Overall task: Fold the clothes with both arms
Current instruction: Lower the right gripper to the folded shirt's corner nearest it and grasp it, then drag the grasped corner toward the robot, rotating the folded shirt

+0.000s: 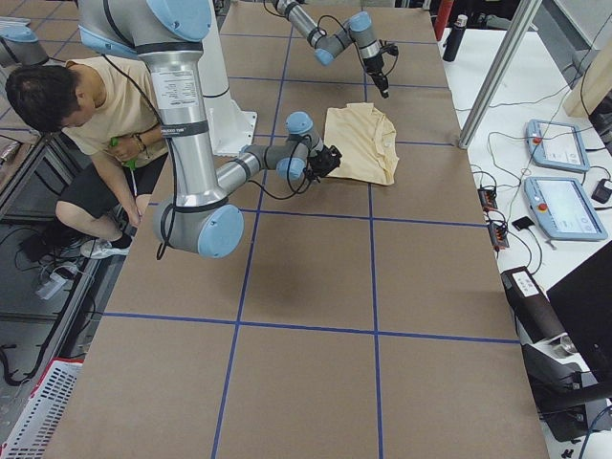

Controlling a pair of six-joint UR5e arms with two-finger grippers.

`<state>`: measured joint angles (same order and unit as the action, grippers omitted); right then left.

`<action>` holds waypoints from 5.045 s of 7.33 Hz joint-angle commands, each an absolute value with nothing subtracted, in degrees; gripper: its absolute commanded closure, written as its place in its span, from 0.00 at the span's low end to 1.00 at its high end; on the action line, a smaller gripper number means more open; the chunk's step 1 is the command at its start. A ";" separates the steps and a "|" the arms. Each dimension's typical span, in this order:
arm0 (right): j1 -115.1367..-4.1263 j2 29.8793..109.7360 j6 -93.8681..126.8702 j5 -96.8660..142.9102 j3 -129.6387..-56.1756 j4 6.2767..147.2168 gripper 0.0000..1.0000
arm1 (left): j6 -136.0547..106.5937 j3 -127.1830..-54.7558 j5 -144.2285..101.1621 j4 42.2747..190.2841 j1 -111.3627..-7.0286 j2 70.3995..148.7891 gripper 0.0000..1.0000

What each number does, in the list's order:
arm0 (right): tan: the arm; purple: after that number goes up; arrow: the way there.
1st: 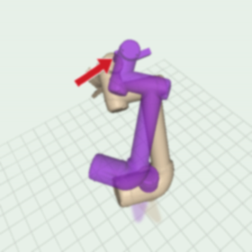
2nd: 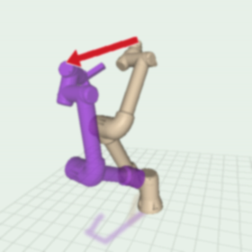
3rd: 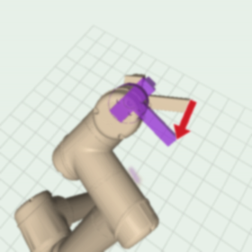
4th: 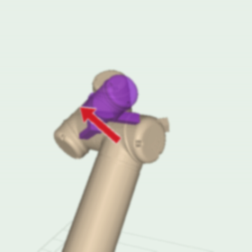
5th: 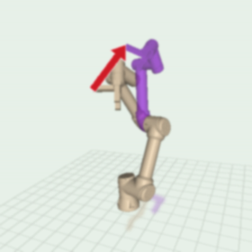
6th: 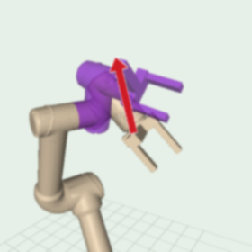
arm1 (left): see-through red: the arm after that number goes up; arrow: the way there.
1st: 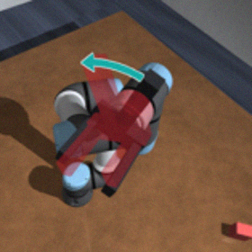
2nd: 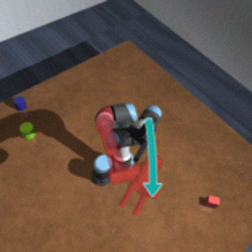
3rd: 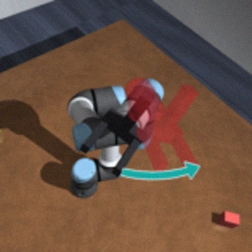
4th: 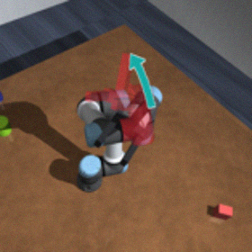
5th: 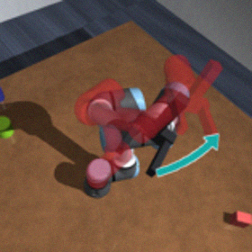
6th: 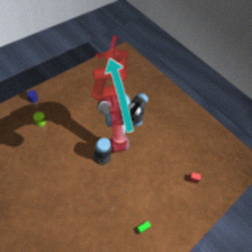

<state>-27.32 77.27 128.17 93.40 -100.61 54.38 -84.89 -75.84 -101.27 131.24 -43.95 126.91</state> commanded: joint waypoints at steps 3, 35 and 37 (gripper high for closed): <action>-25.58 78.14 129.63 92.82 -102.04 54.40 0.30 | -84.90 -75.85 -101.07 131.31 -43.95 126.48 0.65; -11.83 87.77 131.57 93.76 -120.55 67.33 1.00 | -84.73 -76.02 -99.57 131.40 -43.51 126.04 0.67; -3.20 88.86 131.57 94.13 -122.95 67.24 1.00 | -84.55 -79.08 -102.45 131.22 -43.59 126.04 0.67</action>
